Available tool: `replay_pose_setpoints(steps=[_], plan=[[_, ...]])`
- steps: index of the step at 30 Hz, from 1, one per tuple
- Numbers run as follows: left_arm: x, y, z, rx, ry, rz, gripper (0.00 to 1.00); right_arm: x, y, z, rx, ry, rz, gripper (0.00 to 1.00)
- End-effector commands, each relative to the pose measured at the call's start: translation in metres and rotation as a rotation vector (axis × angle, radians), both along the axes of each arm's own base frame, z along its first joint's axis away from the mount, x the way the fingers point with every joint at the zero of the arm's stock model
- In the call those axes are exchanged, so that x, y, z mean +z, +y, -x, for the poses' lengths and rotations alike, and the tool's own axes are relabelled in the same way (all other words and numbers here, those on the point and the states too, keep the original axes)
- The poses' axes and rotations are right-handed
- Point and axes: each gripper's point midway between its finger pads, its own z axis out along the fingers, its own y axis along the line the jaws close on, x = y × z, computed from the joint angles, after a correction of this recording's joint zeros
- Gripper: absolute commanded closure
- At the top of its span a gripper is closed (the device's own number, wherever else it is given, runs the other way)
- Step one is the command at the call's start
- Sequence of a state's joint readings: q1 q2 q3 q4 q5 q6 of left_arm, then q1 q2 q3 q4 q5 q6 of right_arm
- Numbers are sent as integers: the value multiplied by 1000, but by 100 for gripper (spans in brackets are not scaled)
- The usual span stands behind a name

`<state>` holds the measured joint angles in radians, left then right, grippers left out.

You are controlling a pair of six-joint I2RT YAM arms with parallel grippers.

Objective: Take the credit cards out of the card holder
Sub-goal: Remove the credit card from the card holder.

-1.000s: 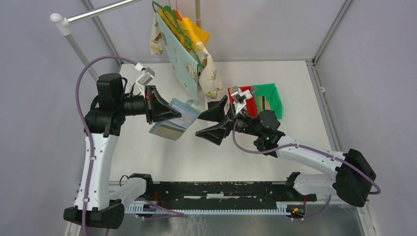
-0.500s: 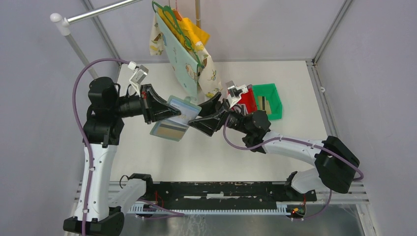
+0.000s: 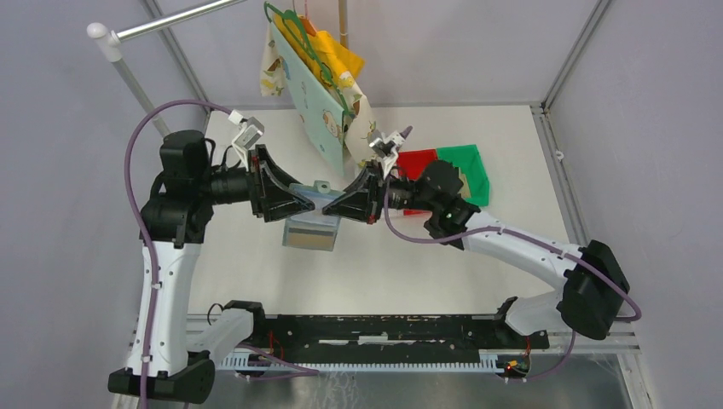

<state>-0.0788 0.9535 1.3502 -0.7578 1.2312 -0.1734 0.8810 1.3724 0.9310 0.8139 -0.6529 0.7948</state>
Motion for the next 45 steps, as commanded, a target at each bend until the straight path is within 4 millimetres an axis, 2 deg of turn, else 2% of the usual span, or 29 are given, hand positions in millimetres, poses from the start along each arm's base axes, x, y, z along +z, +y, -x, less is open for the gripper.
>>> replay_pose_setpoints(steps=[1,3,5,8,9,12,16,20,23,28,31,36,37,39,42,43,45], plan=[[-34,10,4,-68,-116,-159,35,-6,-6,1,39,-187,305,100],[-52,13,10,-131,-129,-208,36,-20,-10,-6,21,-217,416,100],[-70,16,14,-177,-97,-246,39,-26,-12,-1,55,-218,451,100],[-86,17,13,-186,-31,-266,49,-34,-11,3,110,-218,488,100],[-88,17,15,-191,-35,-268,52,-37,-11,3,125,-214,511,100],[-84,13,22,-216,-59,-246,54,-46,-8,1,159,-211,569,100],[-82,6,32,-265,-61,-221,54,-43,1,3,178,-212,567,100],[-98,0,39,-312,9,-197,53,-38,7,6,194,-223,551,100],[-104,0,36,-321,23,-208,56,-38,9,6,209,-214,553,100],[-93,-4,29,-297,1,-182,60,-41,13,11,230,-212,557,100],[-89,-6,29,-293,2,-156,65,-39,16,14,246,-211,548,100],[-90,-8,32,-305,45,-124,80,-25,19,17,265,-232,509,99],[-89,-9,32,-309,52,-115,83,-23,20,17,266,-234,502,96],[-85,-10,33,-315,59,-98,90,-19,21,15,261,-225,494,79],[-77,-11,34,-319,56,-82,98,-8,16,9,240,-174,442,71],[-73,-11,34,-318,59,-77,98,2,13,4,217,-158,396,67],[-66,-12,34,-320,75,-57,98,8,1,-4,179,-92,327,64]])
